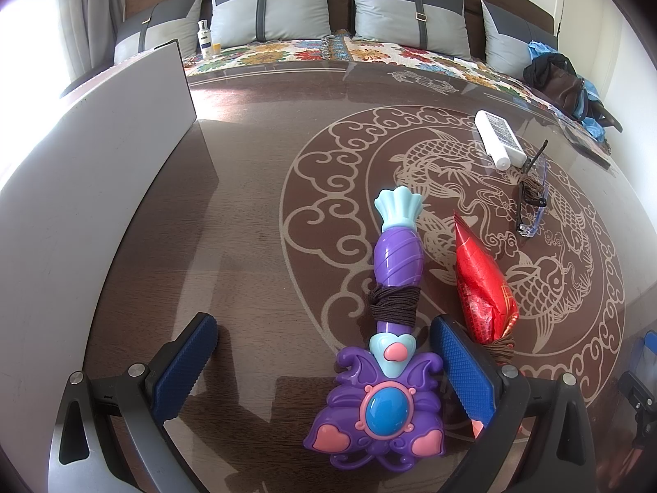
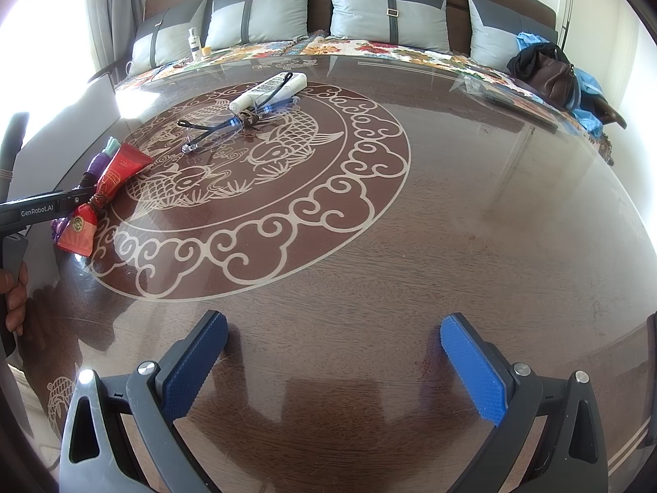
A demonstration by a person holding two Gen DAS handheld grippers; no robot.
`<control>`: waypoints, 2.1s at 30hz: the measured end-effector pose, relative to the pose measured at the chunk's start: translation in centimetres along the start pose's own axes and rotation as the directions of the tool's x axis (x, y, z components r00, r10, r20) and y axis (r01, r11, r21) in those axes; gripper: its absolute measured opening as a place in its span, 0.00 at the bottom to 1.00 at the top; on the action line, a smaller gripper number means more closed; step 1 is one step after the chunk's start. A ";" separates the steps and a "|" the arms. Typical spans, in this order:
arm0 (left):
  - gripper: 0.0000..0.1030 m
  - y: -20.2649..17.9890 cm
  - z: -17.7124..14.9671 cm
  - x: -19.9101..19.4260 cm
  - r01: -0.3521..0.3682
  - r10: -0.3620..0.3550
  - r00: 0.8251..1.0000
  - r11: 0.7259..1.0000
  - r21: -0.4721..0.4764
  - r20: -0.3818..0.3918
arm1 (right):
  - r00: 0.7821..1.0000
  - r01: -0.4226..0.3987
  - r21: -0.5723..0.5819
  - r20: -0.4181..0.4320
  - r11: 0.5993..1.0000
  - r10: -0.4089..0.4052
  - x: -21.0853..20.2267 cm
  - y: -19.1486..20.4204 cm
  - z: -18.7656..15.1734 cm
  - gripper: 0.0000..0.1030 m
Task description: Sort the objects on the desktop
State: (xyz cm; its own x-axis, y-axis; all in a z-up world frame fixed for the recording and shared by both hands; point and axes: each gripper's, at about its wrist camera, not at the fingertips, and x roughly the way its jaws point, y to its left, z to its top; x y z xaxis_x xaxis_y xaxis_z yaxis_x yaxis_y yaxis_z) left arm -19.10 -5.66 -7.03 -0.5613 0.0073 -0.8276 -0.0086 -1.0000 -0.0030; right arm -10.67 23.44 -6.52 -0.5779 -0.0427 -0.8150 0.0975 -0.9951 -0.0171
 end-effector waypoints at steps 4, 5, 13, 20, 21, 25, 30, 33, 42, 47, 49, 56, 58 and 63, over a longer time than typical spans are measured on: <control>1.00 0.0 0.0 0.0 0.000 0.000 1.000 1.000 0.000 0.000 | 1.000 0.001 0.000 0.000 1.000 -0.001 0.0 0.0 0.0 1.00; 1.00 0.0 0.0 0.0 0.000 0.000 1.000 1.000 0.000 0.000 | 1.000 0.001 0.000 0.000 1.000 -0.001 0.0 0.0 0.0 1.00; 1.00 0.0 0.0 0.0 0.000 0.000 1.000 1.000 0.000 0.000 | 1.000 0.001 0.000 0.000 1.000 -0.001 0.0 0.0 0.0 1.00; 1.00 0.0 0.0 0.0 0.001 -0.001 1.000 1.000 -0.001 0.000 | 1.000 0.001 0.000 0.000 1.000 -0.001 0.0 0.0 0.0 1.00; 1.00 0.0 0.0 0.0 0.001 -0.001 1.000 1.000 0.000 0.000 | 1.000 0.001 0.000 0.000 1.000 -0.001 0.0 0.0 0.0 1.00; 1.00 0.0 0.0 0.0 0.001 -0.001 1.000 1.000 -0.001 0.000 | 1.000 0.001 0.000 0.000 1.000 -0.001 0.0 0.0 0.0 1.00; 1.00 0.0 0.0 0.0 0.001 -0.001 1.000 1.000 0.000 0.001 | 1.000 0.001 0.000 0.000 1.000 -0.001 0.0 0.0 0.0 1.00; 1.00 0.0 0.0 0.0 0.001 -0.001 1.000 1.000 0.000 0.001 | 1.000 0.001 0.000 0.000 1.000 -0.001 0.0 0.0 0.0 1.00; 1.00 0.0 0.0 0.0 0.001 -0.001 1.000 1.000 0.000 0.001 | 1.000 0.001 0.000 0.000 1.000 -0.001 0.0 0.0 0.0 1.00; 1.00 -0.1 0.0 0.0 0.000 0.000 1.000 1.000 0.004 -0.002 | 1.000 0.001 0.000 0.000 1.000 -0.001 0.0 0.0 0.0 1.00; 0.79 -0.4 0.0 -0.6 0.025 -0.026 1.000 0.999 0.044 0.014 | 1.000 0.001 0.000 0.000 1.000 -0.001 0.0 0.0 0.0 1.00; 0.42 -0.7 -1.4 -2.5 0.104 -0.105 0.994 0.992 0.076 0.003 | 1.000 0.001 0.000 0.000 1.000 -0.001 0.0 0.0 0.0 1.00; 0.42 0.0 -2.4 -3.5 0.115 -0.116 0.993 0.993 0.027 0.013 | 1.000 0.000 0.000 0.000 1.000 0.000 0.0 0.0 0.0 1.00; 0.42 1.3 -4.7 -6.7 0.129 -0.128 0.990 0.991 -0.024 0.051 | 0.999 -0.035 0.018 -0.023 0.999 0.035 -0.4 -0.2 0.0 1.00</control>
State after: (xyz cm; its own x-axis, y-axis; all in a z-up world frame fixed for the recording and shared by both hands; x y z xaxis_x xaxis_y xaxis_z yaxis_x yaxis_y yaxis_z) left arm -11.44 -6.99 -4.11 -0.5974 0.1355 -0.7904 -0.0616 -0.9905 -0.1232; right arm -10.48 23.67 -6.19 -0.5551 -0.0757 -0.8283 0.1027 -0.9945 0.0221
